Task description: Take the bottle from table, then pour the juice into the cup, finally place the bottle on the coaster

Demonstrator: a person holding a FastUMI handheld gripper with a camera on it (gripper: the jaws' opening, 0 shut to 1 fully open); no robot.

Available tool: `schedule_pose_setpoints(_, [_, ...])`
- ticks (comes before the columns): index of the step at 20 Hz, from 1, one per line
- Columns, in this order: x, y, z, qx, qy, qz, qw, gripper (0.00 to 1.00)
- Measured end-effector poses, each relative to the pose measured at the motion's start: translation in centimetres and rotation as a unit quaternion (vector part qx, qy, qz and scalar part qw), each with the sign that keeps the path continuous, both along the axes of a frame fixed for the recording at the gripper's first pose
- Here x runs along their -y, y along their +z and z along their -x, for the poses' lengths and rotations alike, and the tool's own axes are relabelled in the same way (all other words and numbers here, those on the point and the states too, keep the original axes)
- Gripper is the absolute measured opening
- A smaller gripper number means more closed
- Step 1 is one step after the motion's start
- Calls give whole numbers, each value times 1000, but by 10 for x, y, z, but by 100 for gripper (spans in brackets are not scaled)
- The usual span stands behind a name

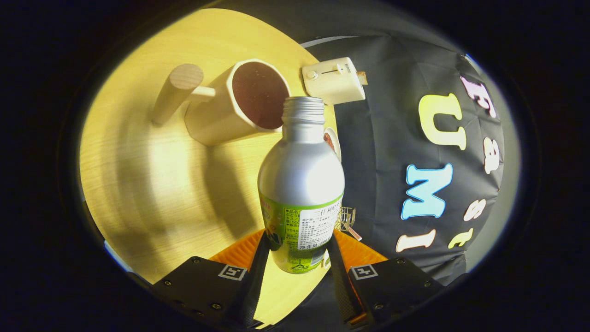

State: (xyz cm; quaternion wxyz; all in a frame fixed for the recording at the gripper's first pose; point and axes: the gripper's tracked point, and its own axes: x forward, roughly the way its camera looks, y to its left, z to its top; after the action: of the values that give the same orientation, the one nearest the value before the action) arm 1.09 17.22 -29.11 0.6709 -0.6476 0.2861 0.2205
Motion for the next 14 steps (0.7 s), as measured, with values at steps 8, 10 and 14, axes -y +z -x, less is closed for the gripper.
schedule_pose_setpoints(8, [3,2,-12,4,27,59,998,67])
schedule_pose_setpoints(10, [4,2,-14,2,30,68,997,67])
schedule_pose_setpoints(14, [4,7,-18,5,42,85,996,67])
